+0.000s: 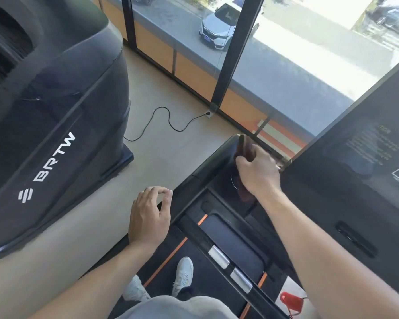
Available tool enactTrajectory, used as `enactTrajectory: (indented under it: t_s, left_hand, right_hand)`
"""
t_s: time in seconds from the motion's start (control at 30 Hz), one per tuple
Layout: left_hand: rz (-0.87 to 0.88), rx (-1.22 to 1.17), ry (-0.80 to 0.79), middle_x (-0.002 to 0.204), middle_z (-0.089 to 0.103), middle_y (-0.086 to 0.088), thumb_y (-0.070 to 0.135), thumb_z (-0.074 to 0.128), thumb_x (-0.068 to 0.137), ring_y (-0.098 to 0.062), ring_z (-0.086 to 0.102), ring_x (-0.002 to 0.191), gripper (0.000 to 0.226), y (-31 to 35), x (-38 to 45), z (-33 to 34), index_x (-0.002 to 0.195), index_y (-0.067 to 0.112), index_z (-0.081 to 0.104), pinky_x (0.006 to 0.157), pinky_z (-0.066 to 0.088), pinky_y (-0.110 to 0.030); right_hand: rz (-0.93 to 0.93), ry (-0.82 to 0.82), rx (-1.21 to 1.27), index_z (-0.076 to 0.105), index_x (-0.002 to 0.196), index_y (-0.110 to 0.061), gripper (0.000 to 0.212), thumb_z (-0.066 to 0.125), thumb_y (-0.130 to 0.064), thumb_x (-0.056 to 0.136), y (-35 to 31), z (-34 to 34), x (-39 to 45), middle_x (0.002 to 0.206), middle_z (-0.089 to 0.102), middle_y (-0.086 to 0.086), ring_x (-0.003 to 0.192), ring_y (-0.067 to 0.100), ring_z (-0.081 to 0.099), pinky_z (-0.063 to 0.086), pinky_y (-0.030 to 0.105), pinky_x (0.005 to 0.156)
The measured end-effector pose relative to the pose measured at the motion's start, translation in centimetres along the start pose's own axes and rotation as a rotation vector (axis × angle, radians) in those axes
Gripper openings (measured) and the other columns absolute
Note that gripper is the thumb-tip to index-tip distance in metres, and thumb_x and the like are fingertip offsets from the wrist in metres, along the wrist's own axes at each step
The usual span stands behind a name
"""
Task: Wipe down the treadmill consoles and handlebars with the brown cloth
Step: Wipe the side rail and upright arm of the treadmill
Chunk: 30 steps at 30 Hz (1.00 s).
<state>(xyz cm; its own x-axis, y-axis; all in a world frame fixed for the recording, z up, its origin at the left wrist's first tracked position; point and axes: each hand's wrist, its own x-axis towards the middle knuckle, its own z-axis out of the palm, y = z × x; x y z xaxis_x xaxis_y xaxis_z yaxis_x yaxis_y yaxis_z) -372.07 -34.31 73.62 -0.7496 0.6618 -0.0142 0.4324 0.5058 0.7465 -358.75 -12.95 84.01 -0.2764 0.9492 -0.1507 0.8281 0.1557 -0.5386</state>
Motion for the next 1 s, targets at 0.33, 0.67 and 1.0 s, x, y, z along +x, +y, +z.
enactTrajectory:
  t_s: [0.33, 0.67, 1.0]
  left_hand:
    - [0.003, -0.032, 0.057, 0.104, 0.063, 0.014, 0.037, 0.049, 0.103, -0.013, 0.056, 0.102, 0.019, -0.1, -0.1, 0.1, 0.101, 0.025, 0.064, 0.095, 0.048, -0.038]
    - [-0.029, -0.057, 0.082, 0.102, 0.061, 0.016, 0.037, 0.05, 0.103, -0.011, 0.056, 0.101, 0.017, 0.0, -0.2, -0.1, 0.101, 0.026, 0.063, 0.095, 0.05, -0.041]
    - [-0.168, -0.294, 0.187, 0.104, 0.063, 0.017, 0.033, 0.05, 0.104, 0.009, 0.056, 0.102, 0.015, 0.2, 0.1, -2.7, 0.104, 0.027, 0.064, 0.094, 0.044, -0.026]
  right_hand:
    - [-0.191, -0.101, -0.394, 0.021, 0.163, -0.029, 0.07, 0.039, -0.054, 0.1, 1.8, 7.4, 1.0, 0.173, 0.011, -0.001, 0.159, 0.022, 0.003, 0.009, 0.047, 0.124]
    - [0.278, -0.14, -0.189, 0.051, 0.146, -0.02, 0.075, 0.034, -0.067, 0.091, 3.9, 0.9, 12.0, 0.145, 0.057, 0.012, 0.126, 0.036, 0.055, 0.041, 0.046, 0.103]
    - [0.291, -0.021, 0.165, 0.059, 0.135, -0.017, 0.065, 0.041, -0.061, 0.09, 2.9, 1.6, 14.0, 0.12, 0.063, 0.01, 0.101, 0.032, 0.061, 0.048, 0.038, 0.092]
